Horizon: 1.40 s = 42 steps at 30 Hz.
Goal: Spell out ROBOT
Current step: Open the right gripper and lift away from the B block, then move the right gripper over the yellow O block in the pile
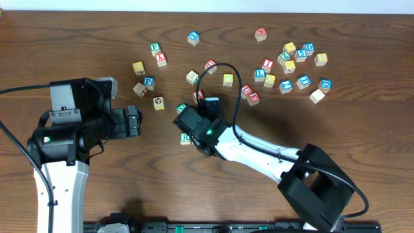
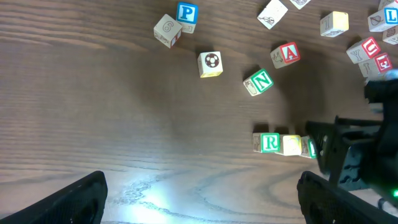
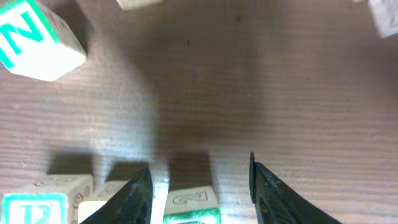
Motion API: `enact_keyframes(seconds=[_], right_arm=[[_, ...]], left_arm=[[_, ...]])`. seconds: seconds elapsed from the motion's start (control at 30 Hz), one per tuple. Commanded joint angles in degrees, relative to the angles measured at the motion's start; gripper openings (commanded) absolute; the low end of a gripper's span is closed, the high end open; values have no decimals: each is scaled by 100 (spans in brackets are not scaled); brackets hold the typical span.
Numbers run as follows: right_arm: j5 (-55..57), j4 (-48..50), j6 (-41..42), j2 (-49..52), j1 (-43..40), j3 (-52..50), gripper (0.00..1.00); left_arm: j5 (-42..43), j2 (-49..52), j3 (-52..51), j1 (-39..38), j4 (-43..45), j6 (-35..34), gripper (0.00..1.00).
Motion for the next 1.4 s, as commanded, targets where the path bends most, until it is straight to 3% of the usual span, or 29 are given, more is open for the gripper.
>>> enact_keyframes(seconds=[0.0,0.2,0.3,0.4,0.6,0.9,1.1,1.37], right_arm=[[192,-221,-555,-120,-138,422,47],[192,-1121,-909,-289,-437,1436,68],[35,-1821,-1073,-286,-723,2229,90],[-275,-2411,-1233,-286,-1064,2887,95],[-820,-3156,-1331,-286,-1985,3974,91],[-1196,-3379,-487,-109,-3276,4092,87],[-710,-3582,341,380,-3322,4089,80],[-643,-3346,560,1314,-3292,4089,79]], left_arm=[[85,-9,72,24,-11,76,96],[85,-9,72,24,-11,76,96],[85,-9,72,24,-11,76,96],[85,-9,72,24,-11,76,96],[85,-9,72,24,-11,76,96],[85,-9,72,24,-11,76,96],[87,-9,72,24,-11,76,96],[85,-9,72,24,-11,76,96]])
